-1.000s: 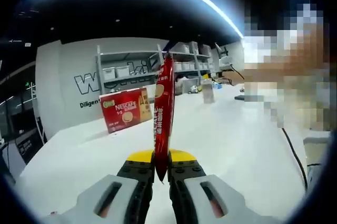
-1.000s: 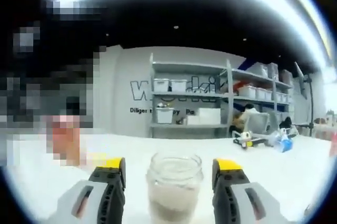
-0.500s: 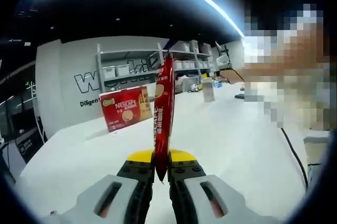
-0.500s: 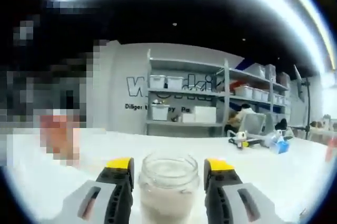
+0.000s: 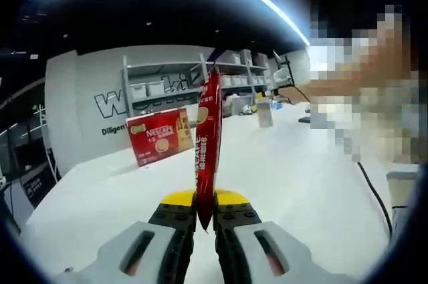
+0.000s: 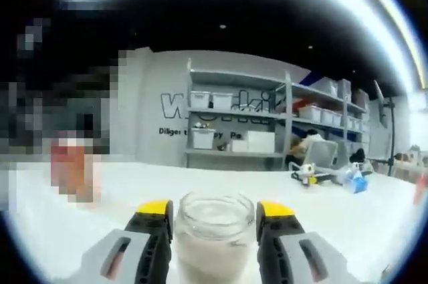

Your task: Tear open the coffee pouch, take out the coffee, and pour the coffee from the pouch into the cup

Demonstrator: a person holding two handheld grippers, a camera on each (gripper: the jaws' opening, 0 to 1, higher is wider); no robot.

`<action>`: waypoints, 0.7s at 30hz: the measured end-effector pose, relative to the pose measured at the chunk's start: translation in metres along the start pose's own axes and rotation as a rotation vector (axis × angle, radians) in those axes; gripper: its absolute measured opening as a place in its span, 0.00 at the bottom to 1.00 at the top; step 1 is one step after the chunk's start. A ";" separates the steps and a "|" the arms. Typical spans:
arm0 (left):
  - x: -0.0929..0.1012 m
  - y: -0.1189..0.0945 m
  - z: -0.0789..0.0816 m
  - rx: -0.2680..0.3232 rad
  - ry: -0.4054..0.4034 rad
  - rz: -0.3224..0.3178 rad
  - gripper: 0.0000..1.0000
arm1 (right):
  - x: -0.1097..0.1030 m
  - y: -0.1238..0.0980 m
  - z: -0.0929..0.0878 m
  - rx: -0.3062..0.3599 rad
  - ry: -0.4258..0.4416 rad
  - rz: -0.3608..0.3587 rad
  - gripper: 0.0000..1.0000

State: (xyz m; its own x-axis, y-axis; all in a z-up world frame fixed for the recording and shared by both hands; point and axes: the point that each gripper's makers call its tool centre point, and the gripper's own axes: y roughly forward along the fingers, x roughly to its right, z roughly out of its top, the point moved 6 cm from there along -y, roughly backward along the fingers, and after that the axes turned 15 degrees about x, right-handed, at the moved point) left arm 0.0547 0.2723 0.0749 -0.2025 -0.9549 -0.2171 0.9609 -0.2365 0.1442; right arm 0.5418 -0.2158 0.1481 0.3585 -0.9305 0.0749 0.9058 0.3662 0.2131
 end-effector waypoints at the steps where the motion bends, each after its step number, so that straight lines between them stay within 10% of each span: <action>1: -0.002 0.001 -0.001 -0.001 0.001 0.001 0.12 | -0.001 0.002 0.000 0.001 -0.004 0.002 0.50; 21: 0.001 0.003 0.000 0.007 0.007 0.000 0.12 | 0.005 0.003 0.002 -0.033 0.022 -0.010 0.42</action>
State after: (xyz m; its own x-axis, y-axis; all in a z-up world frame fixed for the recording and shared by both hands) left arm 0.0571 0.2705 0.0749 -0.2015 -0.9537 -0.2235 0.9596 -0.2380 0.1505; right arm 0.5459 -0.2195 0.1507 0.3538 -0.9339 0.0517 0.9162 0.3572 0.1816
